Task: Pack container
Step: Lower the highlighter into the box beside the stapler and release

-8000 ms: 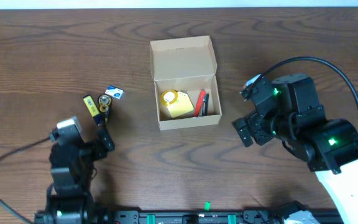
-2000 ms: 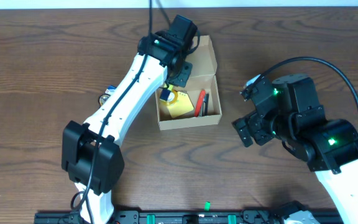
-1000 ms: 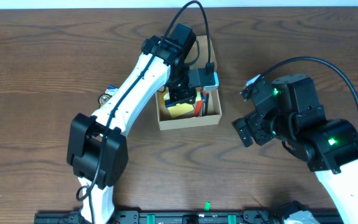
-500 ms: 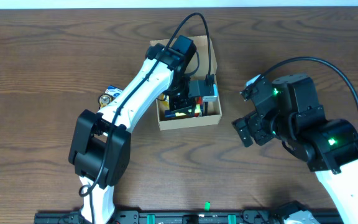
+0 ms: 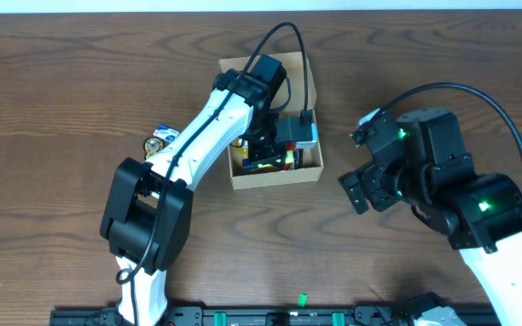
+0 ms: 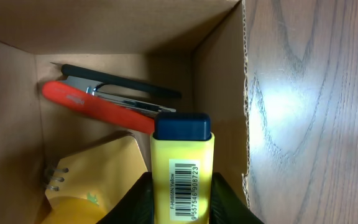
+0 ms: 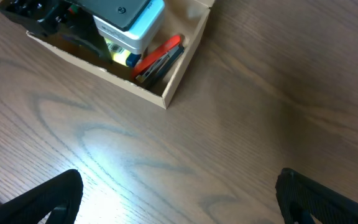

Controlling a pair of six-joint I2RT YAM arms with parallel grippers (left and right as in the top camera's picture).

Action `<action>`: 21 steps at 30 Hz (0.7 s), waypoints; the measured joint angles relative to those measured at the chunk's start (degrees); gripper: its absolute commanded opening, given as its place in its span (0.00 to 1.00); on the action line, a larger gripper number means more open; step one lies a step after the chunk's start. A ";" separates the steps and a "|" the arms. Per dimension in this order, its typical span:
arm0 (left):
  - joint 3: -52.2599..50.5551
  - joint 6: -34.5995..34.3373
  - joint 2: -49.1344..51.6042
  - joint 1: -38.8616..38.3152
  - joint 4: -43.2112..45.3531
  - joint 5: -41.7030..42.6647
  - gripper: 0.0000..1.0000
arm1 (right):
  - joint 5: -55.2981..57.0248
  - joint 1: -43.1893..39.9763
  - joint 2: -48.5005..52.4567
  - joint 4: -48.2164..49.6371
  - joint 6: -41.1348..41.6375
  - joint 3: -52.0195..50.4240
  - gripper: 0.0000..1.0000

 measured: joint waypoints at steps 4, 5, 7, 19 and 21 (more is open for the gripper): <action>0.00 0.07 0.00 0.00 0.00 0.02 0.40 | 0.00 0.00 0.00 0.00 0.00 0.00 0.99; 0.00 0.07 0.00 0.00 0.00 0.00 0.42 | 0.00 0.00 0.00 0.00 0.00 0.00 0.99; 0.00 0.04 0.00 0.00 0.00 0.00 0.42 | 0.00 0.00 0.00 0.00 0.00 0.00 0.99; 0.04 -3.30 0.00 0.00 -0.44 -1.62 0.48 | 0.00 0.00 0.00 0.00 0.00 0.00 0.99; 0.52 -4.74 0.00 0.02 -1.20 -2.64 0.47 | 0.00 0.00 0.00 -0.02 0.00 0.00 0.99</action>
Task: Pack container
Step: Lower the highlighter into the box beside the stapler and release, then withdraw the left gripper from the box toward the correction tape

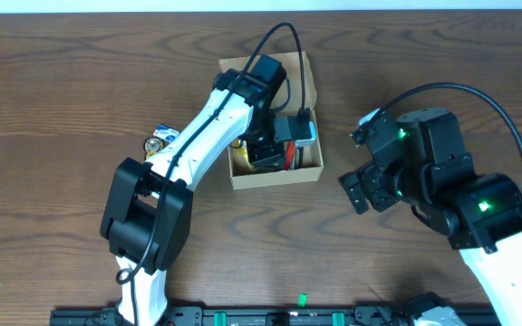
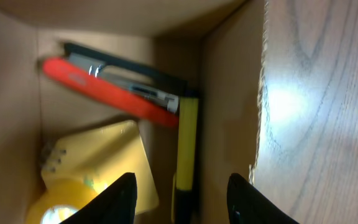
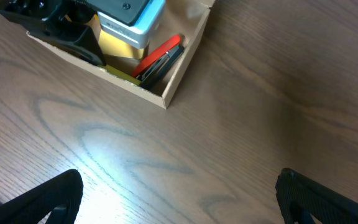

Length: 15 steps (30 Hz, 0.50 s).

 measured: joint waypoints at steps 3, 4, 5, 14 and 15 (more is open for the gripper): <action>2.75 -2.12 -0.07 0.13 -0.11 -1.18 0.48 | 0.00 0.00 0.00 0.00 0.00 0.00 0.99; 3.89 -2.93 -0.33 0.31 -0.11 -1.44 0.48 | 0.00 0.00 0.00 0.02 0.00 0.00 0.99; 4.68 -3.34 -0.59 0.48 -0.11 -1.57 0.48 | 0.00 0.00 0.00 0.02 0.00 0.00 0.99; 9.90 -10.91 -11.93 6.80 0.37 -8.28 0.51 | 0.00 0.00 0.00 0.02 0.00 0.00 0.99; 10.01 -12.28 -13.55 8.20 0.37 -9.90 0.53 | 0.00 0.00 0.00 0.00 0.00 0.00 0.99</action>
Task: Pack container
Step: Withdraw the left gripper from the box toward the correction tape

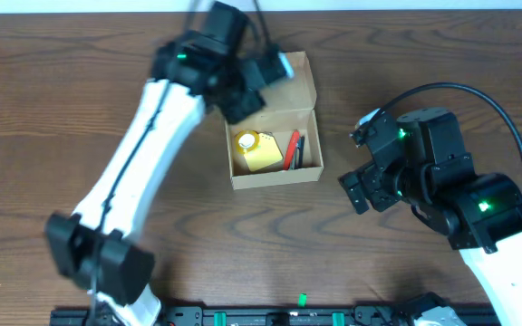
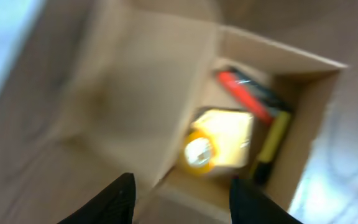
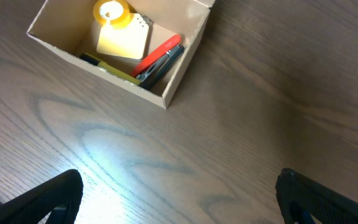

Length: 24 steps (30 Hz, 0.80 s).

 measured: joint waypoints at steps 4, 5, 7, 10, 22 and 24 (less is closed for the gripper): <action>0.11 -4.20 -3.02 5.75 -0.48 -3.69 0.55 | 0.00 0.00 0.00 0.00 0.00 0.00 0.99; 0.11 -5.68 -3.10 7.85 -0.74 -4.42 0.56 | 0.00 0.00 0.00 0.00 0.02 0.00 0.99; 0.11 -8.13 -2.93 11.39 -0.83 -5.14 0.56 | 0.00 0.00 0.00 0.00 0.00 0.00 0.99; 0.11 -11.61 -2.75 15.52 -1.03 -5.84 0.58 | 0.00 0.00 0.00 0.02 0.00 0.00 0.99; 0.11 -29.64 5.35 22.97 -13.07 -6.36 0.61 | 0.00 0.00 0.00 0.02 0.00 0.00 0.99; 0.11 -32.22 8.15 22.71 -13.49 -6.40 0.60 | 0.00 0.00 0.00 0.02 0.00 0.00 0.99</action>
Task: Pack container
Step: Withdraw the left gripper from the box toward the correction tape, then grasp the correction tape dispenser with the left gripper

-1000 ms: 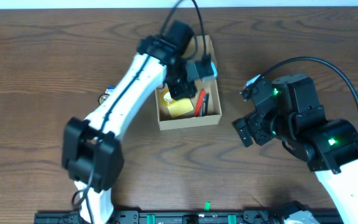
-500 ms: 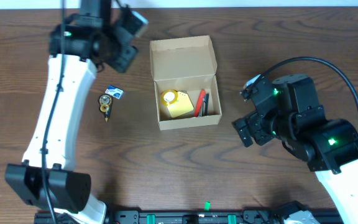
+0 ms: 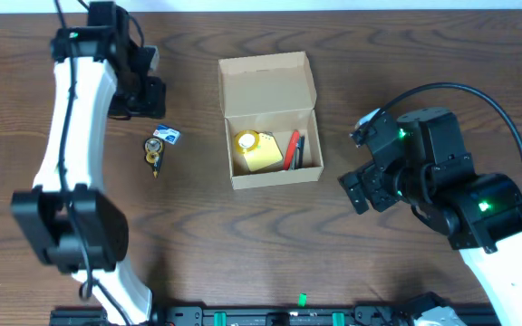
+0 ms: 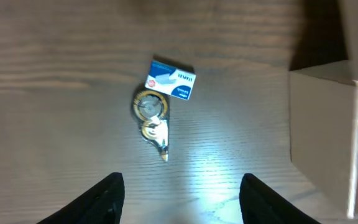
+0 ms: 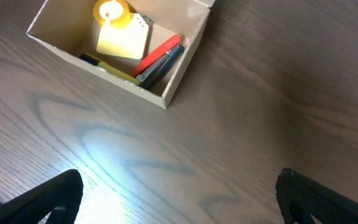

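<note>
The open cardboard box sits mid-table and holds a yellow tape roll, a yellow notepad, a red-and-black tool and a yellow marker along its near wall. Left of the box lie a small blue-and-white packet and a round correction-tape dispenser. My left gripper hangs open and empty over the wood near those two items. My right gripper is open and empty, right of the box.
Brown wooden table all round. The box's lid flap stands open at its far side. A black rail runs along the near table edge.
My left arm has swung from over the box's far-left corner out to the far left of the table, above the packet and dispenser. Nothing else moved.
My left gripper held the yellow marker down inside the box. Then it was open with the marker lying along the box wall. It then stood above the box's far-left corner, and now hangs over the packet and dispenser. My right arm stayed still.
</note>
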Controlling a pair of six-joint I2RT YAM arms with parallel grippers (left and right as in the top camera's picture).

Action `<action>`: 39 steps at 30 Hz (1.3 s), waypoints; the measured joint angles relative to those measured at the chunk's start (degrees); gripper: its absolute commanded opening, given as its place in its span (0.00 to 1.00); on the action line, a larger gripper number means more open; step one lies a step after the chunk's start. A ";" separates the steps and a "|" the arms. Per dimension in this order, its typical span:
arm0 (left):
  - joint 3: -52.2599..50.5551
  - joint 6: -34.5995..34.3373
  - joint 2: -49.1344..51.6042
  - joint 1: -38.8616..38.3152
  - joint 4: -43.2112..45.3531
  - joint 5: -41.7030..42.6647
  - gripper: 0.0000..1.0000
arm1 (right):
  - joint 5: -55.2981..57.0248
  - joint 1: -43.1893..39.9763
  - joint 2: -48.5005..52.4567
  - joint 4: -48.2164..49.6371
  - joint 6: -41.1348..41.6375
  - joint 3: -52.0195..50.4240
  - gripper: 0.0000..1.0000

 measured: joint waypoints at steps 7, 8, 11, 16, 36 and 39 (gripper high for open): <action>0.00 -4.20 6.82 -0.11 -0.13 -0.07 0.57 | 0.00 0.00 0.00 0.00 0.00 0.00 0.99; 0.00 -4.48 7.43 -0.09 -0.13 -0.17 0.58 | 0.00 0.00 0.00 0.00 0.00 0.00 0.99; 0.00 -4.61 8.72 -0.04 0.50 -0.22 0.58 | 0.00 0.00 0.00 -0.02 0.00 0.00 0.99; 0.00 -4.42 8.74 0.02 1.86 -0.61 0.58 | 0.00 0.00 0.00 0.00 0.00 0.00 0.99; -9.92 -0.33 8.17 2.75 6.91 -0.83 0.63 | 0.00 0.00 0.00 -0.02 0.00 0.00 0.99; -14.69 -0.28 6.88 2.75 11.13 -0.85 0.64 | 0.00 0.00 0.00 0.00 0.00 0.00 0.99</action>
